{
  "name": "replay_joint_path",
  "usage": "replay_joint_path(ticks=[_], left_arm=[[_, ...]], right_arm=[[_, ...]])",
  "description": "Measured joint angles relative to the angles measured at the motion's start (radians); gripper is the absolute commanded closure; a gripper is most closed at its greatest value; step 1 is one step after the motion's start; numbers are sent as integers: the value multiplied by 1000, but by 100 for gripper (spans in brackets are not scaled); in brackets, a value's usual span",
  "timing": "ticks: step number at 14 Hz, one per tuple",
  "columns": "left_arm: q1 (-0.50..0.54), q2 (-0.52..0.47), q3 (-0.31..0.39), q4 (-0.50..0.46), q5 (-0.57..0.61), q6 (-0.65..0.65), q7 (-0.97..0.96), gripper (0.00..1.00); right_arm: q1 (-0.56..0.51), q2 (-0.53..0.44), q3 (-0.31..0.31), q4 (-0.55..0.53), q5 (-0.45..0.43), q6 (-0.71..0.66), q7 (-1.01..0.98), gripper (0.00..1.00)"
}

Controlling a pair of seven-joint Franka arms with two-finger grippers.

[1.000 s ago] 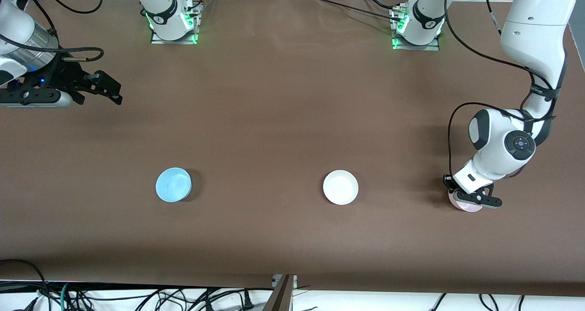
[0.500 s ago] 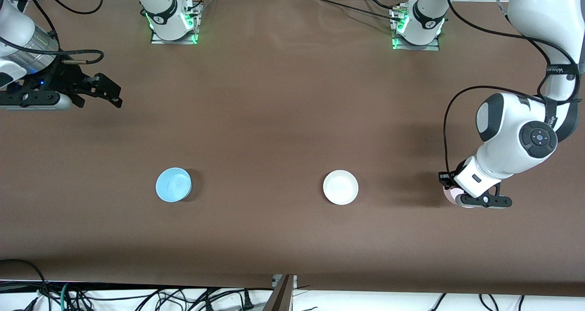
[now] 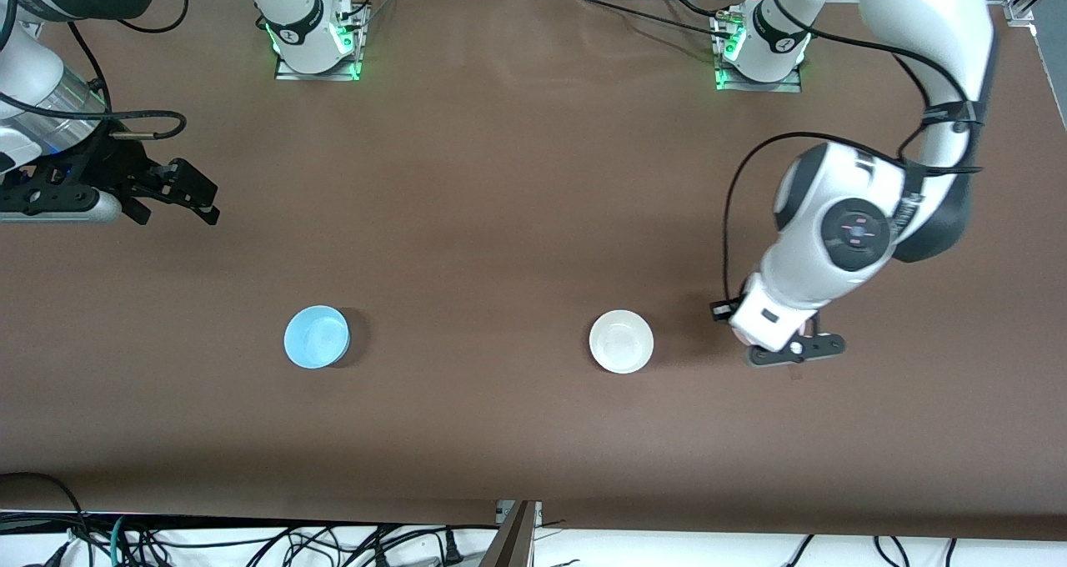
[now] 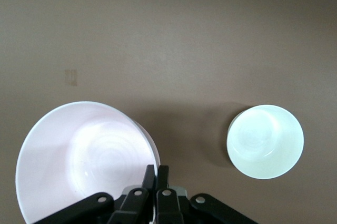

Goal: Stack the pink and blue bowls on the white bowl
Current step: 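Carry the pink bowl over the white bowl while the right gripper reaches the blue bowl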

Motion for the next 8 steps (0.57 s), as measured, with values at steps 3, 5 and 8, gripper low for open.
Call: replay_joint_path(ticks=[3, 5, 8], left_arm=[[-84, 61, 19, 87, 22, -38, -151, 100], [-137, 108, 58, 145, 22, -39, -206, 100], [-222, 196, 134, 273, 22, -39, -274, 100]], right_arm=[[-4, 20, -7, 0, -1, -56, -1, 0], [-4, 41, -9, 0, -1, -141, -5, 0], [3, 73, -4, 0, -1, -187, -20, 0]])
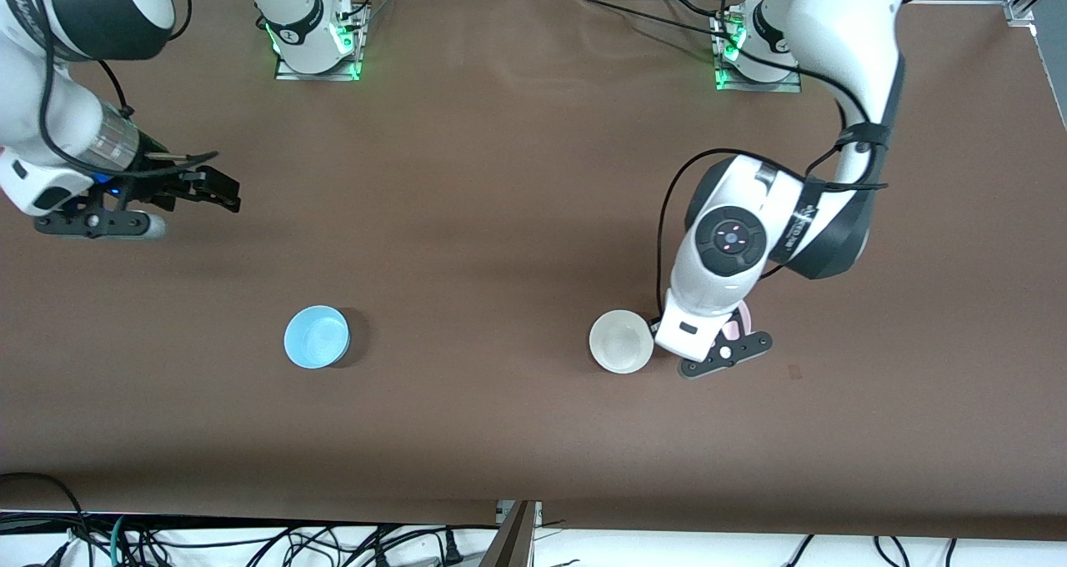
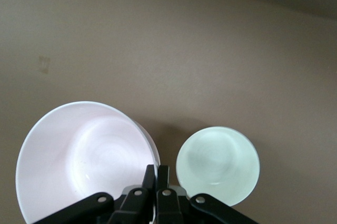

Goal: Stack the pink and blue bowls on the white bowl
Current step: 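Carry the pink bowl over the white bowl while the right gripper reaches the blue bowl, then lower the pink bowl into the white bowl and open the left gripper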

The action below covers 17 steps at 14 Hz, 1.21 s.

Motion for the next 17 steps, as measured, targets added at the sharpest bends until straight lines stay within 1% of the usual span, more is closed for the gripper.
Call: replay_joint_path(ticks=[3, 5, 8, 11, 14, 17], left_arm=[[-41, 75, 11, 109, 0, 1, -85, 100], [-68, 100, 10, 139, 0, 13, -151, 100], [-102, 115, 10, 150, 0, 57, -250, 100], [-119, 151, 10, 150, 0, 133, -336, 100], [-121, 191, 11, 151, 0, 199, -385, 100], [-121, 209, 12, 152, 0, 211, -398, 100]], right_arm=[[-1, 32, -2, 0, 0, -4, -18, 0], [-2, 67, -3, -2, 0, 25, -38, 0], [-2, 140, -4, -4, 0, 110, -50, 0], [-2, 232, -4, -4, 0, 217, -53, 0], [-4, 318, -5, -1, 0, 327, -73, 1], [-8, 417, -6, 5, 0, 446, -100, 3]])
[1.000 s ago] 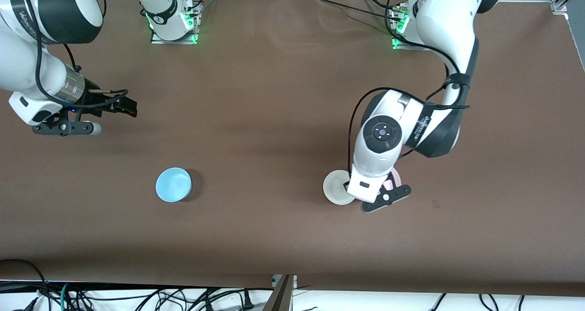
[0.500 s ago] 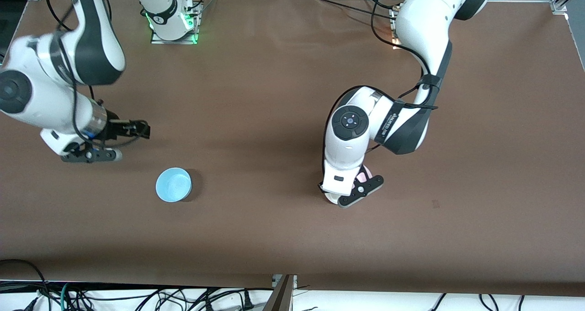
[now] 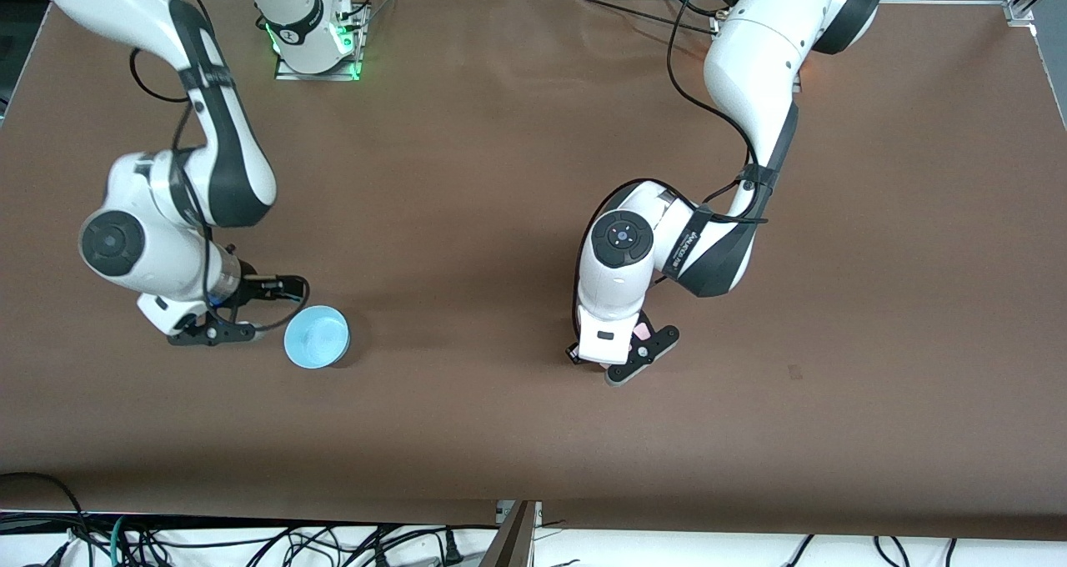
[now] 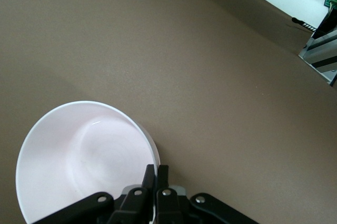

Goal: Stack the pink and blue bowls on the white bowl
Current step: 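Lower the pink bowl into the white bowl and open the left gripper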

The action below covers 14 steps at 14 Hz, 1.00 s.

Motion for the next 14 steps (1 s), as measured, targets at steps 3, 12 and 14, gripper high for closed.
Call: replay_joint_path(ticks=[3, 12, 14], left_arm=[[0, 22, 3, 0, 0, 9, -1, 100], [-6, 75, 7, -3, 24, 26, 11, 100], [-6, 79, 7, -8, 55, 26, 28, 100]], right_arm=[[-8, 74, -6, 25, 0, 54, -15, 7], [-37, 212, -5, 162, 1, 55, -45, 43], [-37, 221, -4, 165, 5, 55, -45, 54]])
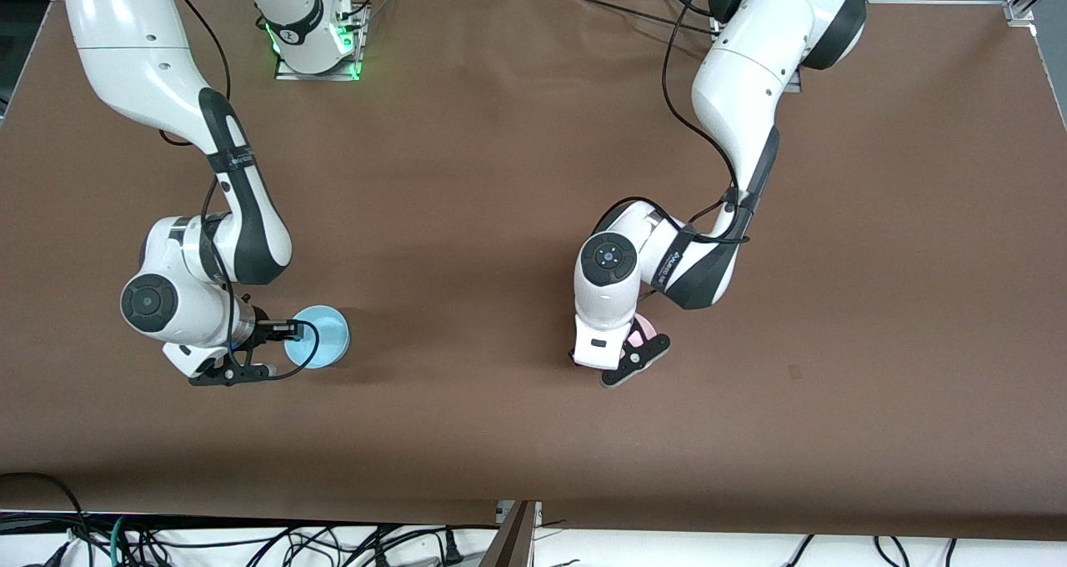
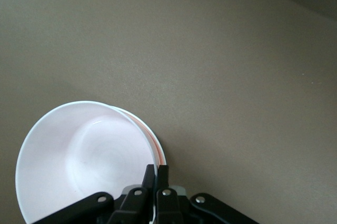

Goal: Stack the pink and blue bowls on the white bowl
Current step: 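Lower the pink bowl into the white bowl and open the left gripper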

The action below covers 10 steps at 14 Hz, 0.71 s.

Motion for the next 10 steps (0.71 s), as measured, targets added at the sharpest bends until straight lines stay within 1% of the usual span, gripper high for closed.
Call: replay_joint_path(ticks=[1, 2, 3, 5, 6, 7, 8, 9, 10], left_arm=[[0, 4, 1, -1, 1, 1, 8, 100], [0, 7, 1, -1, 2, 7, 10, 93], [0, 8, 2, -1, 2, 11, 12, 81], [0, 10, 4, -1, 2, 22, 14, 37], [0, 11, 6, -1, 2, 30, 16, 22], [1, 12, 8, -1, 2, 34, 19, 17], [1, 13, 10, -1, 2, 37, 21, 10], [2, 14, 12, -1, 2, 41, 24, 6], [2, 16, 16, -1, 2, 49, 30, 5]], right_arm=[[0, 3, 0, 1, 2, 0, 0, 59], [0, 4, 0, 1, 4, 0, 0, 63], [0, 4, 0, 1, 4, 0, 0, 69], [0, 4, 0, 1, 5, 0, 0, 81], [0, 4, 0, 1, 5, 0, 0, 89], [0, 4, 0, 1, 6, 0, 0, 96], [0, 4, 1, 1, 9, 0, 0, 100], [0, 4, 1, 1, 13, 0, 0, 100], [0, 3, 2, 5, 21, -3, 0, 100]])
